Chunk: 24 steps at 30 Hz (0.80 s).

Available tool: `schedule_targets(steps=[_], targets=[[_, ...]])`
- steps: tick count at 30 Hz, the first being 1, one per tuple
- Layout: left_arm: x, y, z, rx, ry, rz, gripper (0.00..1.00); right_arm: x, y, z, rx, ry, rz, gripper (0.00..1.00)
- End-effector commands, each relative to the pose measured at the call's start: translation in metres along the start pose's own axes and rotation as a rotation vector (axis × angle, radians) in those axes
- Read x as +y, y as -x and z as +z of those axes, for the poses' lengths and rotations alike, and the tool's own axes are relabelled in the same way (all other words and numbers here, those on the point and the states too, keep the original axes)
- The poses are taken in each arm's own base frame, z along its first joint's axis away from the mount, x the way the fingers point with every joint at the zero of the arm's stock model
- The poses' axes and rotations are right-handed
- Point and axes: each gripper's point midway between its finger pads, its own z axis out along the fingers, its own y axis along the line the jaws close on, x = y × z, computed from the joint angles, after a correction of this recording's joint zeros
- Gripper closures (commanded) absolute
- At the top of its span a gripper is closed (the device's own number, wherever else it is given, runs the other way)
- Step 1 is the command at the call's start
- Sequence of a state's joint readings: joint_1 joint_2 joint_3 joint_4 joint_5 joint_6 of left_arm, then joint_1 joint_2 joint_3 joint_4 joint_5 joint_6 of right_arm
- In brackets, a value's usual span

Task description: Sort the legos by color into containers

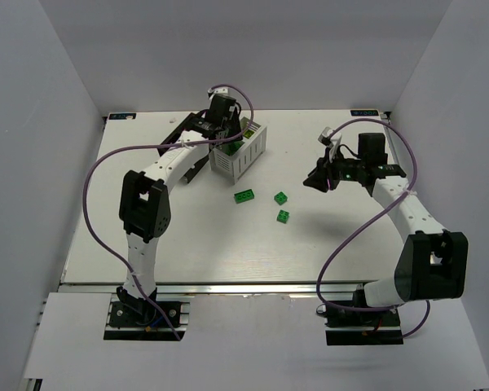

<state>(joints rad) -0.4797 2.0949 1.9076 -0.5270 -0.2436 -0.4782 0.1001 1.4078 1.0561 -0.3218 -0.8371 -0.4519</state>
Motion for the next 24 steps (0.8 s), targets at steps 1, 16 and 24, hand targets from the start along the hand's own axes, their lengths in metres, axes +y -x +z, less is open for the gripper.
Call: schedule_targets(steps=[1, 16, 24], targets=[[-0.003, 0.025, -0.015, -0.047, -0.016, -0.008, 0.40, 0.001, -0.007, 0.001, 0.028, 0.016, 0.015, 0.56], [0.000, 0.055, -0.082, -0.182, -0.081, -0.033, 0.37, 0.008, -0.037, 0.029, 0.206, 0.018, 0.036, 0.59], [0.030, 0.014, -0.139, -0.197, -0.124, -0.085, 0.25, -0.009, -0.041, 0.058, 0.344, -0.123, 0.053, 0.54]])
